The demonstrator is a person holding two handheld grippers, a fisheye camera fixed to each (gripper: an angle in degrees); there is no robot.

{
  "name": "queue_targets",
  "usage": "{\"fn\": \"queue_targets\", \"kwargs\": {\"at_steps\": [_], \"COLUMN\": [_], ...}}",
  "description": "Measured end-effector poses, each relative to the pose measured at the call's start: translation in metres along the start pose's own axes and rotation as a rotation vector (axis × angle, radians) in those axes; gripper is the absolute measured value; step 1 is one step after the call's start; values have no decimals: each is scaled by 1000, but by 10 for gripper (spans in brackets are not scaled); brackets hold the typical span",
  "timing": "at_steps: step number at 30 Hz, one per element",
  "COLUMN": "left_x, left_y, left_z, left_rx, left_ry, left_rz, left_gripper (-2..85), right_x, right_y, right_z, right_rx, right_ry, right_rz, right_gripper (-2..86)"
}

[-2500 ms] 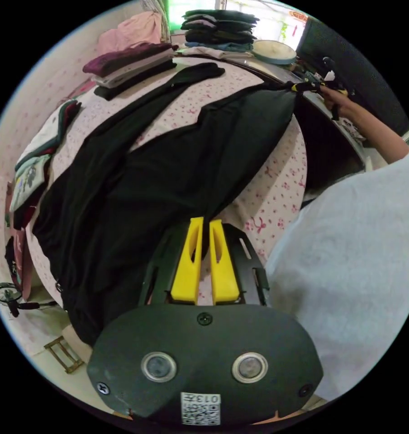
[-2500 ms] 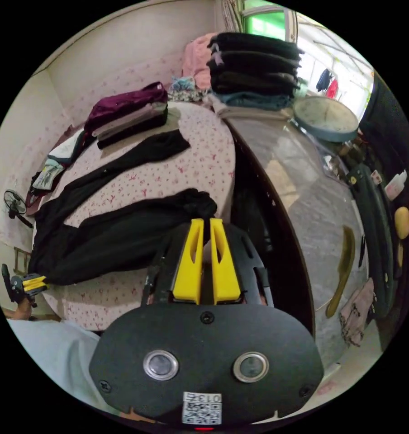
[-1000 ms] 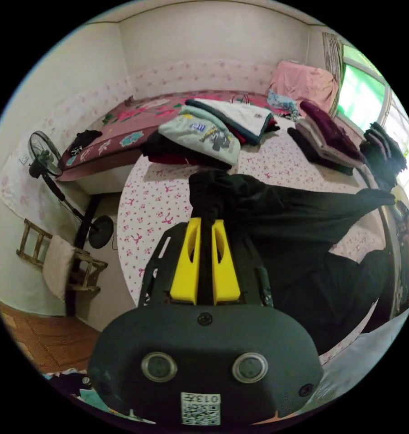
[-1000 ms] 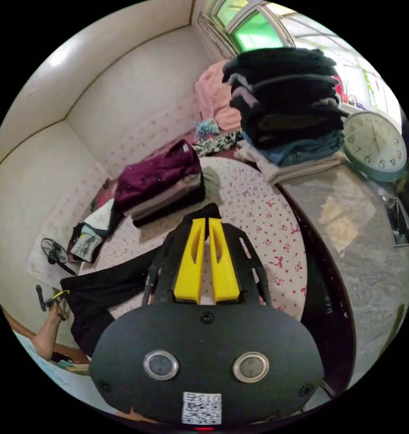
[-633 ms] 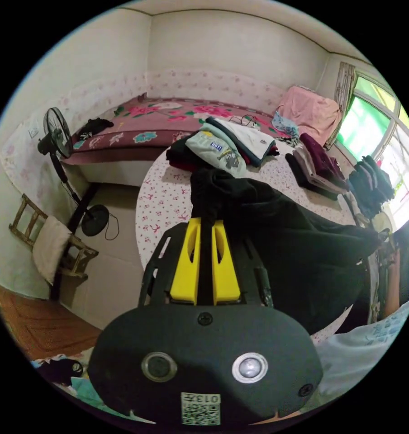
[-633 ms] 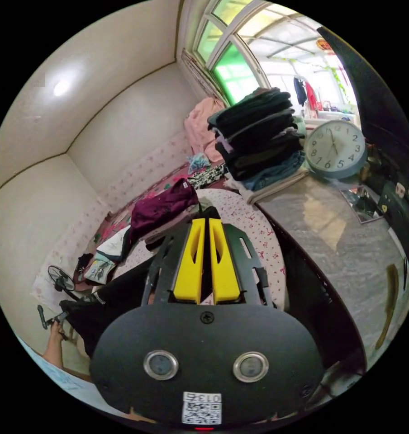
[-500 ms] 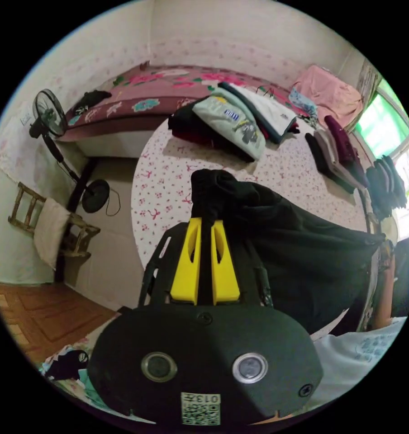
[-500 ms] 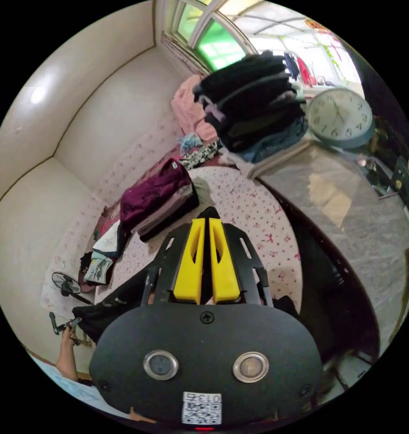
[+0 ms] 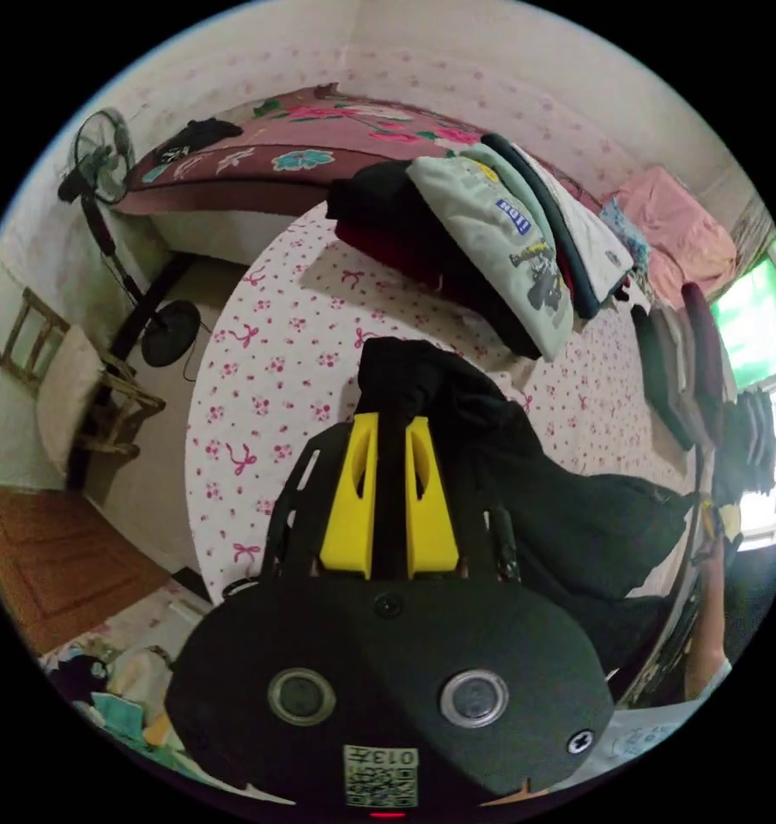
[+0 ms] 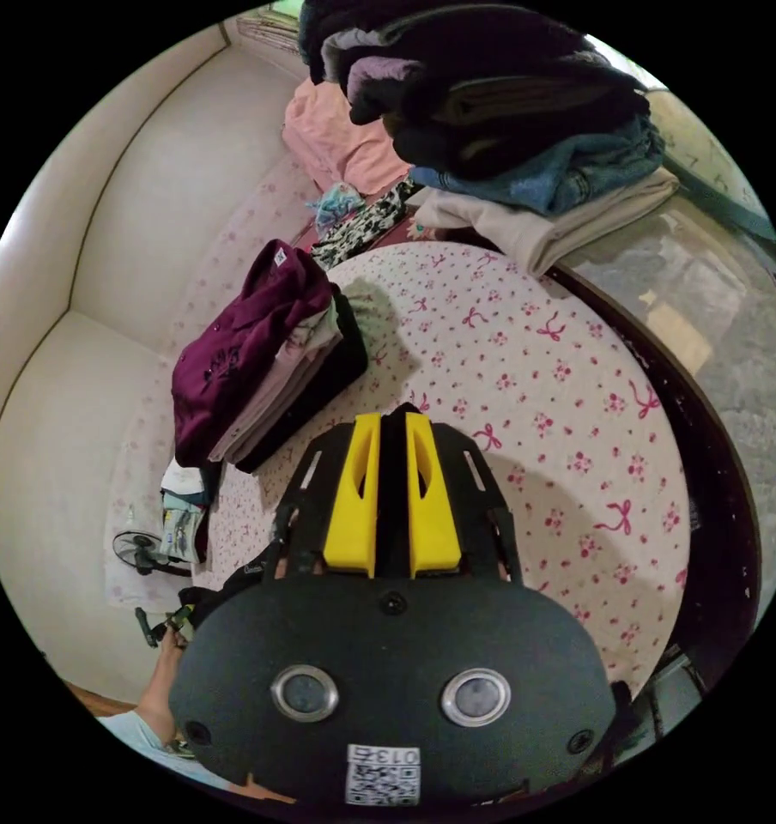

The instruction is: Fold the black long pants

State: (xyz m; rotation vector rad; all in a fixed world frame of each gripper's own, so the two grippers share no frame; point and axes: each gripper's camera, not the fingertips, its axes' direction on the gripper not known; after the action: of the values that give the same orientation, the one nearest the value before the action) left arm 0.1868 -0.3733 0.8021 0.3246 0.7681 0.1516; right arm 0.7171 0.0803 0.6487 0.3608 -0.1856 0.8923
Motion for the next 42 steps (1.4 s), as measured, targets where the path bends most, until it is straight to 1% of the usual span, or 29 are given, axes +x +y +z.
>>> {"fn": "queue_targets", "kwargs": {"at_steps": [3, 5, 7, 10, 11, 13, 15, 18, 21, 23, 25, 26, 28, 29, 30, 32, 34, 35, 37, 40, 41, 42], "left_x": [-23, -34, -41, -38, -35, -28, -16, -2, 1, 0, -4, -8, -14, -17, -19, -18, -15, -12, -6, 5, 10, 17], "left_y": [8, 17, 26, 33, 34, 32, 27, 22, 21, 20, 21, 21, 22, 21, 18, 9, -5, -15, -27, -47, -54, -60], "left_z": [1, -5, -7, -2, 2, 10, 15, 14, 18, 23, 23, 19, 7, -2, -9, -10, -3, 3, 10, 20, 28, 35], "left_rx": [72, 143, 168, 122, 98, 44, 31, 43, 45, 26, 35, 61, 120, 168, 199, 200, 160, 121, 98, 55, 21, -10], "left_ry": [140, 191, 208, 159, 125, 86, 41, -25, -37, -22, -5, 11, 13, -3, -14, -2, 41, 70, 61, 49, 60, 64], "left_rz": [-93, -120, -136, -87, -64, -31, 13, 66, 85, 78, 59, 42, 21, 18, 24, 47, 70, 82, 97, 148, 179, 226], "left_gripper": [78, 83, 88, 108, 117, 121, 117, 112, 110, 109, 107, 105, 103, 104, 107, 118, 128, 133, 140, 143, 137, 133], "right_x": [-6, -10, -15, -26, -29, -46, -61, -87, -81, -64, -38, -33, -34, -38, -49, -69, -98, -104, -127, -143, -145, -148], "right_y": [-2, -3, -3, -2, -2, -1, -4, -7, -7, -6, -5, -5, -6, -7, -9, -15, -22, -24, -31, -40, -41, -42], "right_z": [-11, -8, 5, 31, 38, 52, 56, 27, -7, -8, 5, 5, -15, -19, -23, -17, 5, 12, 38, 61, 65, 74], "right_rx": [57, 19, -56, -151, -176, -206, -250, -135, -56, -97, -240, -245, -109, -72, -24, -24, -94, -112, -182, -265, -289, -352], "right_ry": [88, 137, 179, 268, 281, 387, 396, 474, 462, 487, 494, 499, 461, 468, 476, 444, 398, 399, 410, 412, 400, 356], "right_rz": [-80, -137, -199, -243, -258, -331, -389, -496, -438, -389, -327, -295, -258, -267, -304, -412, -561, -594, -703, -794, -811, -851], "right_gripper": [65, 74, 94, 101, 90, 54, 41, 33, 35, 44, 63, 65, 78, 82, 91, 102, 114, 117, 122, 109, 104, 97]}}
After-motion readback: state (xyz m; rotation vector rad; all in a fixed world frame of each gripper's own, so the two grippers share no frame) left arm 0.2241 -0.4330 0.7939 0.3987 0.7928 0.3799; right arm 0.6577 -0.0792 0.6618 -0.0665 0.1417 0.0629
